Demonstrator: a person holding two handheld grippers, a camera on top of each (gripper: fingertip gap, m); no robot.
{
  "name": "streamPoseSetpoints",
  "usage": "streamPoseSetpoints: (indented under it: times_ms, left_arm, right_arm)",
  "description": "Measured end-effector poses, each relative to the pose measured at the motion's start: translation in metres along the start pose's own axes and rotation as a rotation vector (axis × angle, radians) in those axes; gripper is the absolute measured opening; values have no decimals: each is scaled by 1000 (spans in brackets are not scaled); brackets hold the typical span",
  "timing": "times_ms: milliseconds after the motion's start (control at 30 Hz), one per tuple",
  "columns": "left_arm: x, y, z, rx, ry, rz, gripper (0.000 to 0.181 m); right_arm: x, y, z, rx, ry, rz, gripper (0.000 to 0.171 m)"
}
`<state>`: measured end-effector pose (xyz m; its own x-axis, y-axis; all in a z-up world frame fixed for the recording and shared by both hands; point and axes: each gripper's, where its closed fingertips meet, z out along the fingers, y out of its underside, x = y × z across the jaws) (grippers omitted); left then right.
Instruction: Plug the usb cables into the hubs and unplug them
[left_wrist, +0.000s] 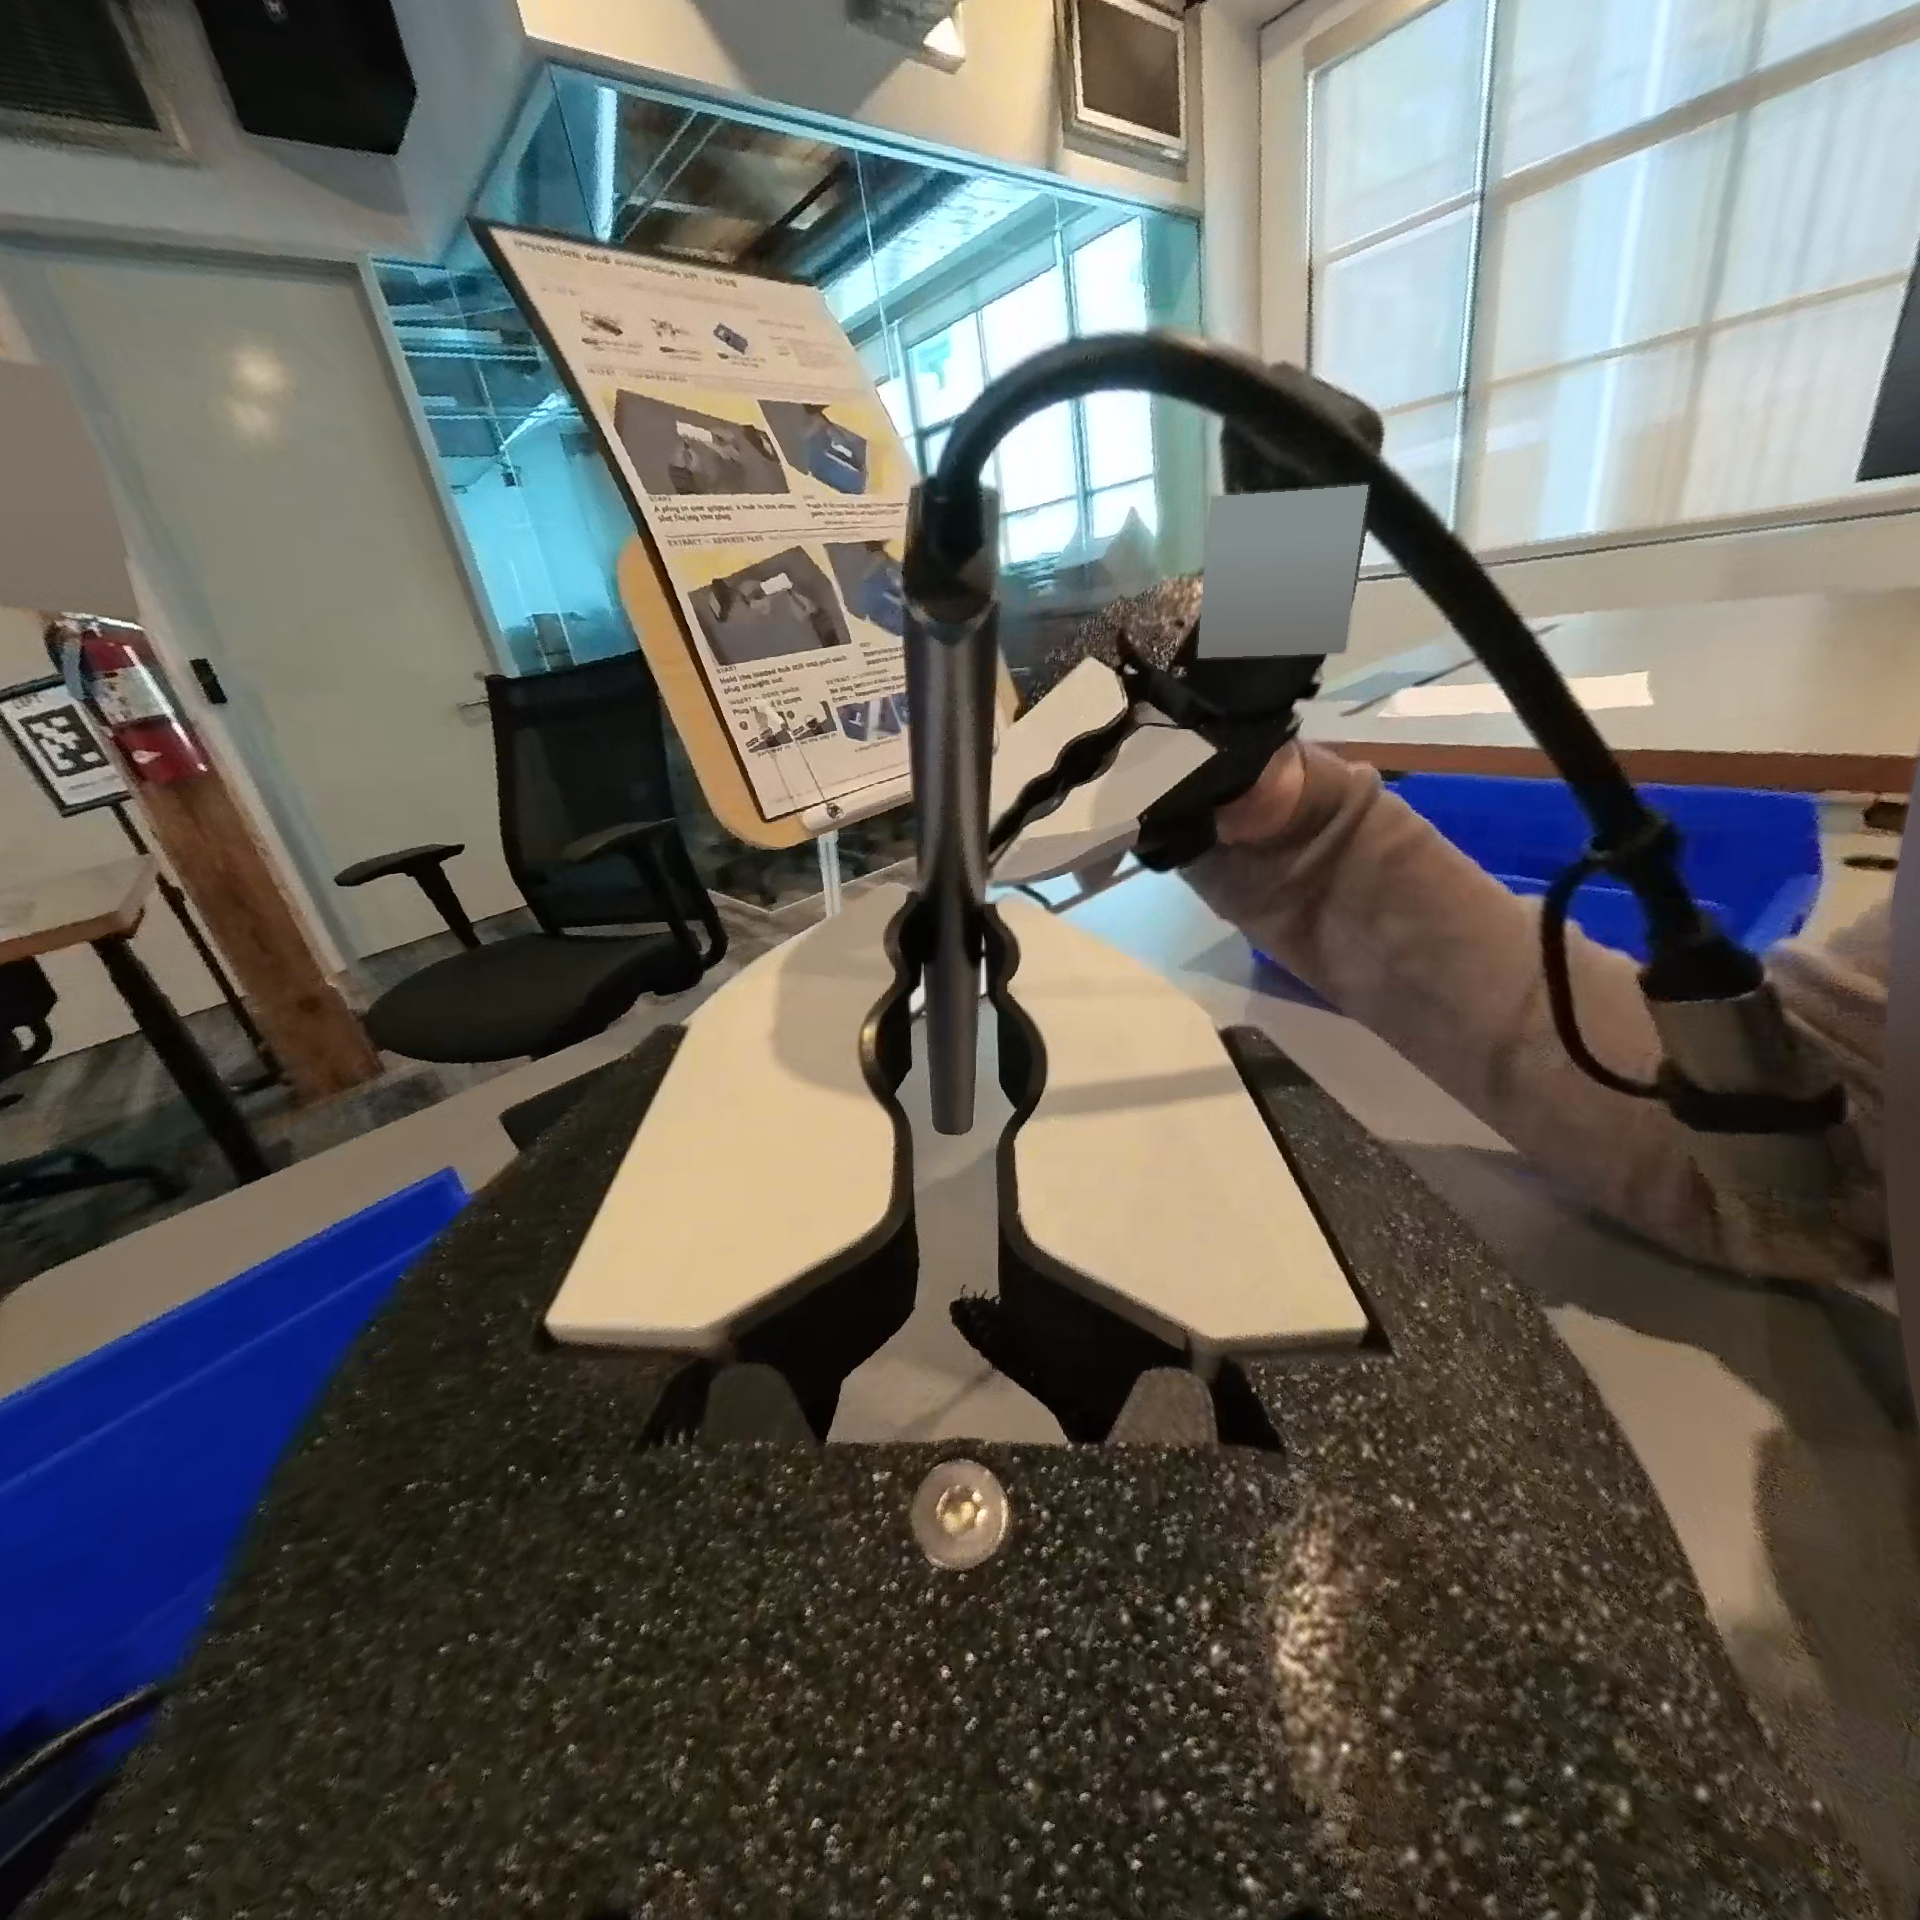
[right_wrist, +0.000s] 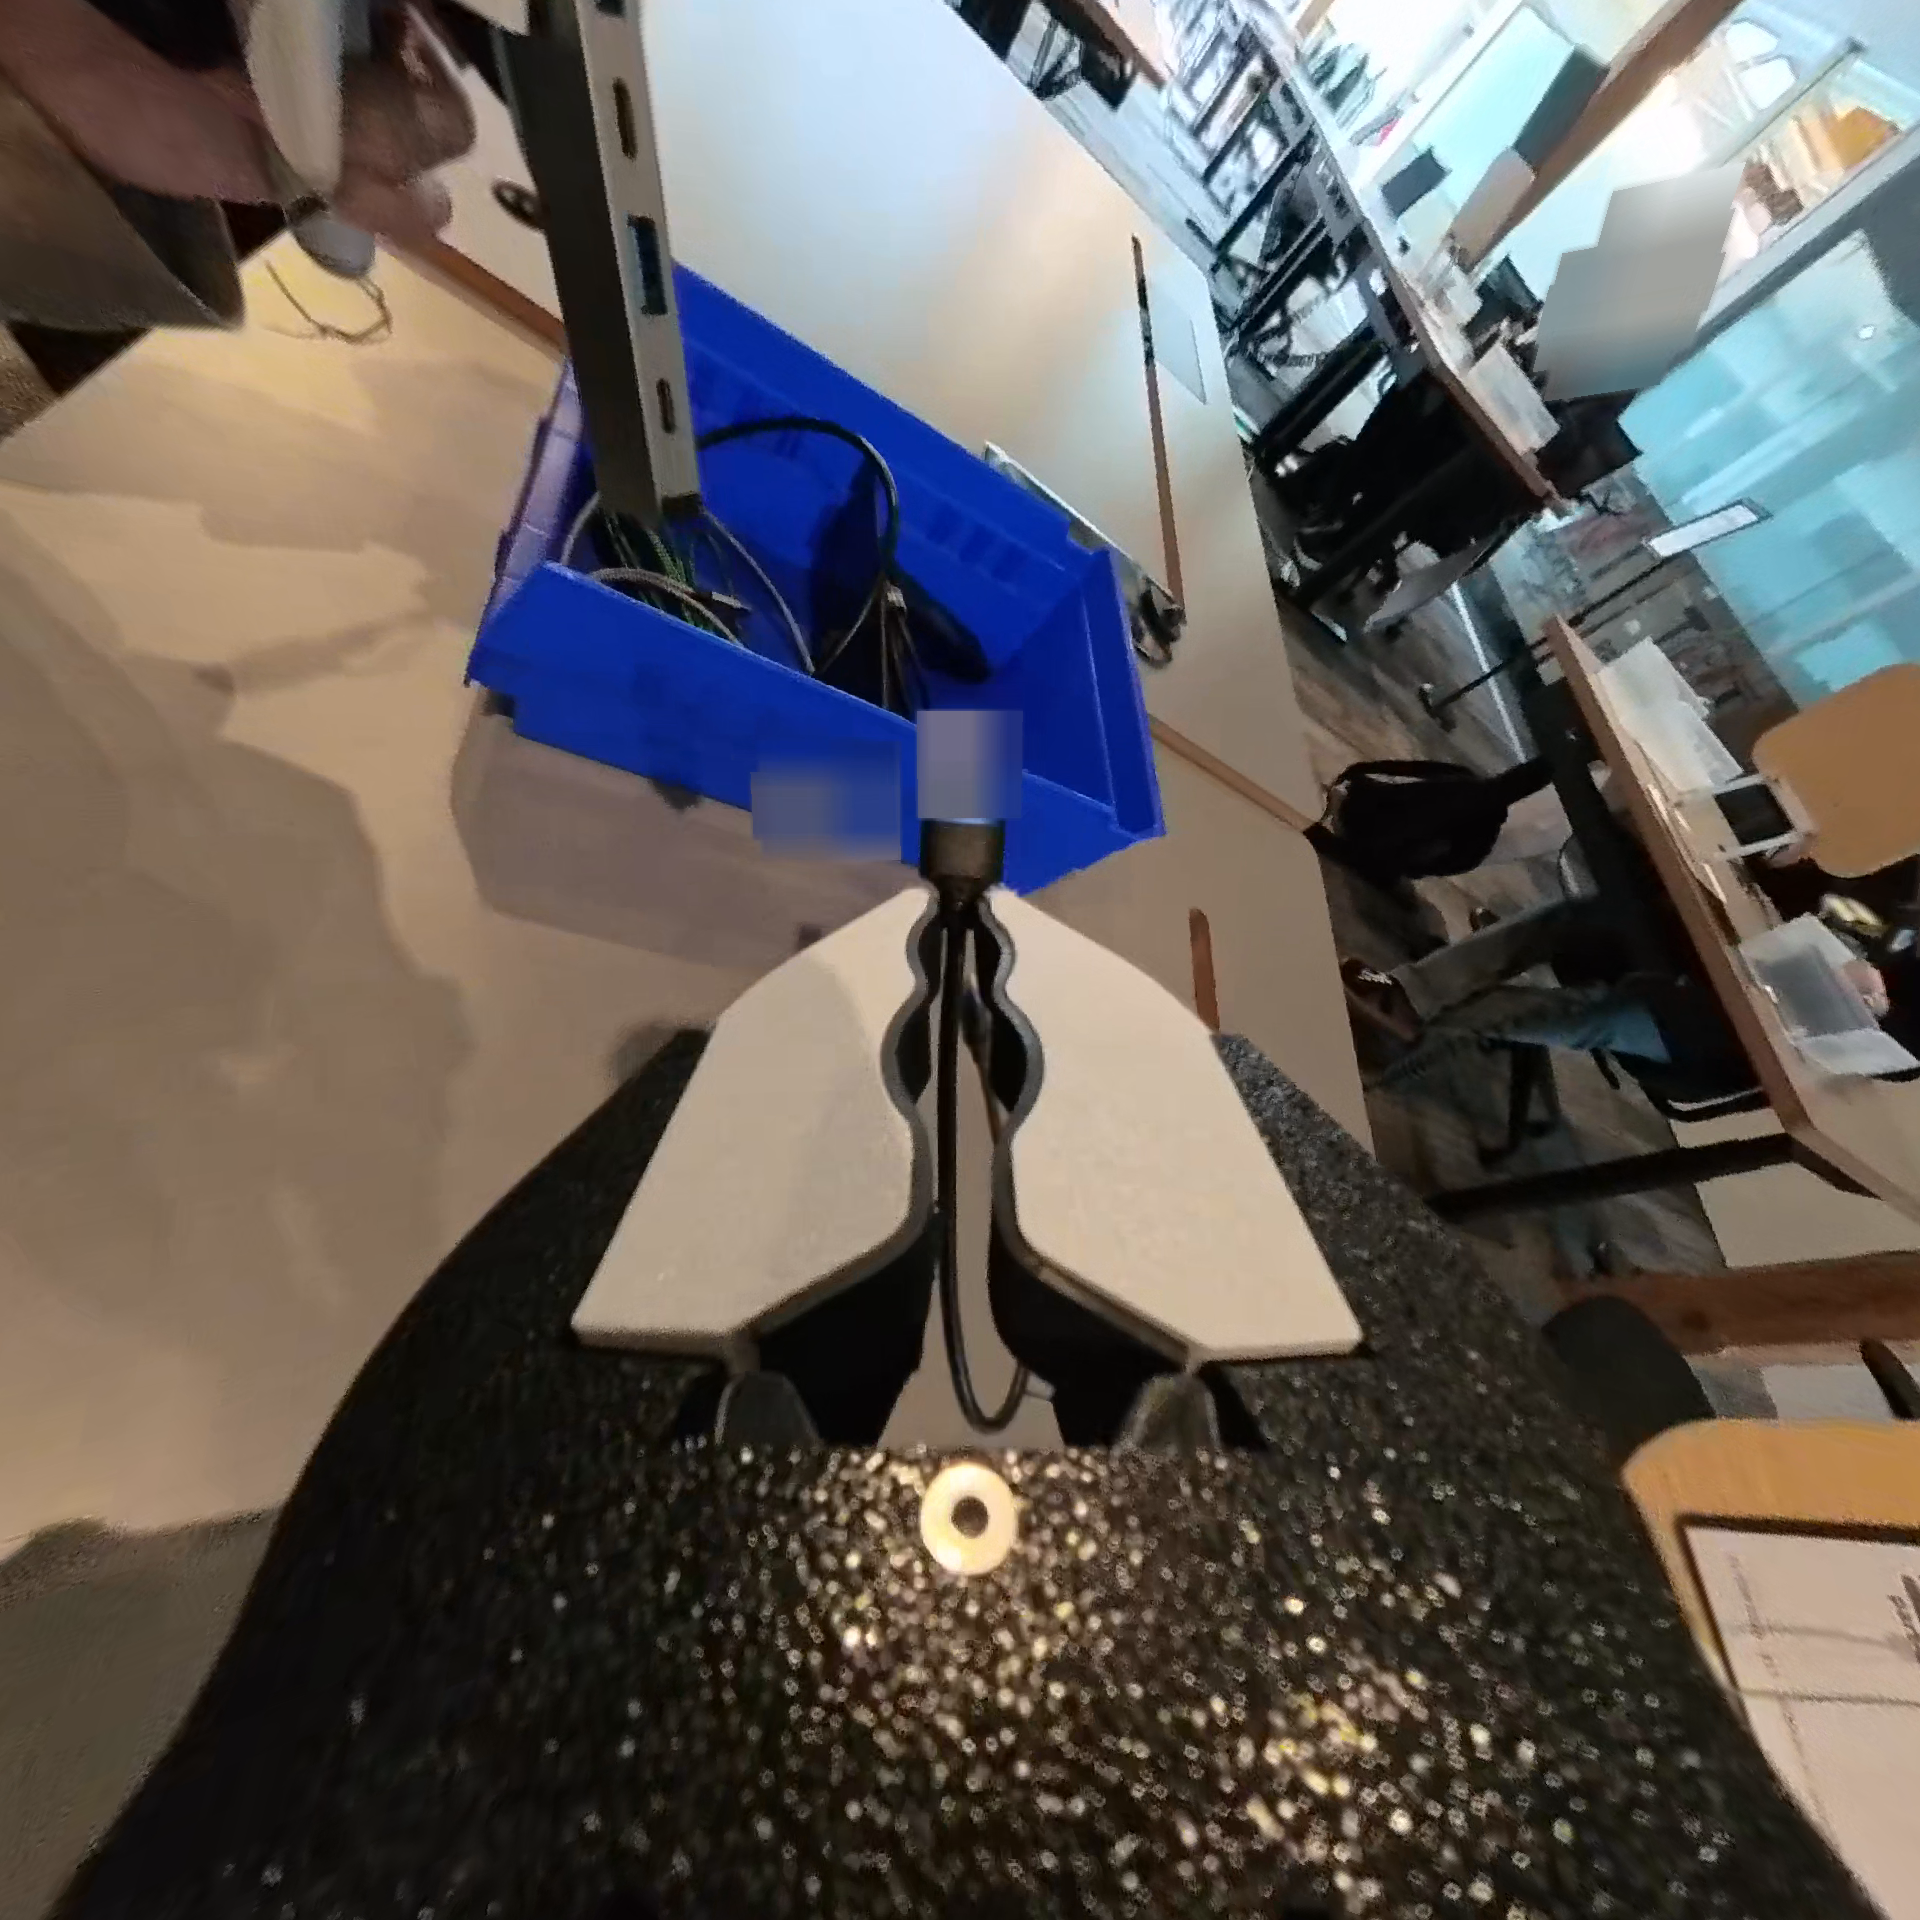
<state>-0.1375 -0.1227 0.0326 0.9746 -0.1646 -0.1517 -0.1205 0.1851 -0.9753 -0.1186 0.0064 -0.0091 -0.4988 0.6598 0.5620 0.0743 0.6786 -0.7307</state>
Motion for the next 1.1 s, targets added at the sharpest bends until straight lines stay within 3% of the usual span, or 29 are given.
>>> streamPoseSetpoints:
  times_ms: [633, 1100]
  left_arm:
    - [7, -20, -6, 8, -78, 23, 11]
    - [13, -17, 4, 40, -6, 208, 11]
  right_arm:
    - [-14, -16, 4, 41, -99, -9, 4]
    - [-23, -26, -4, 79, -145, -3, 5]
